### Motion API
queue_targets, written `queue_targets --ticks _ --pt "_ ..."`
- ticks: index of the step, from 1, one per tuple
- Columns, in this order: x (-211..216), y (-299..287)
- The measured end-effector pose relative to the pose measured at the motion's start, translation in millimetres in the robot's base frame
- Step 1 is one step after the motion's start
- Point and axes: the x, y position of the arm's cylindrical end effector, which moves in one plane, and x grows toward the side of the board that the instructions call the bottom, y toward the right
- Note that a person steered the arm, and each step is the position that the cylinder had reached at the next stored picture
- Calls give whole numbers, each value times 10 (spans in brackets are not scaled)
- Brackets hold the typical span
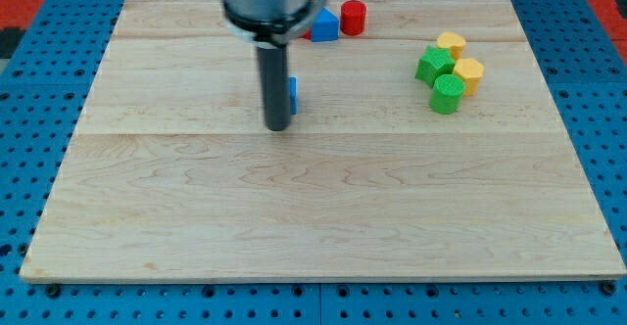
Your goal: Move blue blocks into red star
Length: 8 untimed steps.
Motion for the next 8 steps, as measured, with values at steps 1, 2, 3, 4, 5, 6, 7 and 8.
queue_targets --ticks 1,2,3,4,5,6,7,8 --pt "-418 -25" --pt "-815 -24" --pt "-616 36" --pt "-15 169" --pt "-40 447" --pt "-786 405" --pt "-1190 381" --pt "-1212 418"
